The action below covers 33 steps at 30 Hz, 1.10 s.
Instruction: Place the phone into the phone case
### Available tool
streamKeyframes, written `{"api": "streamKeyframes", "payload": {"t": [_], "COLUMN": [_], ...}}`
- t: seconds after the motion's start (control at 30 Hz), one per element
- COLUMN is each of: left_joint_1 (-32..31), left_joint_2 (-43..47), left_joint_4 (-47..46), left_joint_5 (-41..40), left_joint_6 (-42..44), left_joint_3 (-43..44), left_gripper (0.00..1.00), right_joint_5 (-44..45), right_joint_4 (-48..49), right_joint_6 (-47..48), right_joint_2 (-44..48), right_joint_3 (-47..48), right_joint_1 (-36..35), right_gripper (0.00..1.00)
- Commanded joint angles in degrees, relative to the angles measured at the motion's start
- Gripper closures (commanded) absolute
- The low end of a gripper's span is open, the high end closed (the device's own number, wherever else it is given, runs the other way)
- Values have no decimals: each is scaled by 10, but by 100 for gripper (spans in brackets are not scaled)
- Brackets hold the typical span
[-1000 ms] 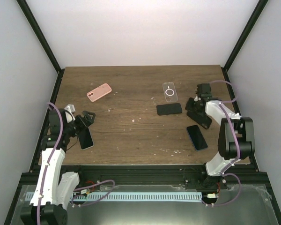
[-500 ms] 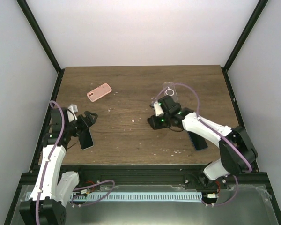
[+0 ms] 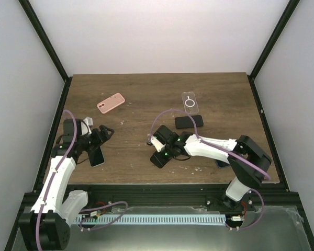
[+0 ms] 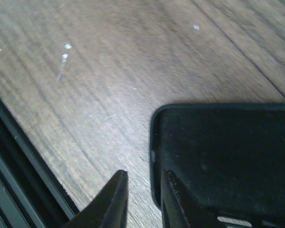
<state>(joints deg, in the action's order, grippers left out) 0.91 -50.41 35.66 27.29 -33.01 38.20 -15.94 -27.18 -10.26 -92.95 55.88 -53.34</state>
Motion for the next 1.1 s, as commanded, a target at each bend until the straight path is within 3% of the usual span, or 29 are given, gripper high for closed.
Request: {"api": "streamKeyframes", "payload": {"t": [0.0, 0.33, 0.47, 0.63, 0.77, 1.07], "left_joint_1": [-9, -17, -26, -27, -27, -28], "left_joint_2": [1, 8, 15, 23, 33, 37], "left_joint_4": [-4, -14, -17, 10, 7, 8], "left_joint_5": [12, 24, 29, 32, 37, 47], "left_joint_6": [-1, -11, -16, 7, 6, 9], "left_joint_3": [11, -6, -13, 4, -1, -1], "left_gripper": [8, 9, 9, 9, 9, 9], "right_joint_5": [55, 146, 127, 122, 153, 146], "right_joint_4": [-26, -23, 31, 90, 65, 81], "right_joint_6": [-32, -164, -169, -150, -146, -140], "right_joint_2": [18, 73, 72, 25, -61, -180], "right_joint_3": [22, 25, 29, 73, 153, 227], "right_joint_1": [3, 83, 145, 198, 225, 258], "right_gripper": [76, 48, 39, 33, 32, 31]}}
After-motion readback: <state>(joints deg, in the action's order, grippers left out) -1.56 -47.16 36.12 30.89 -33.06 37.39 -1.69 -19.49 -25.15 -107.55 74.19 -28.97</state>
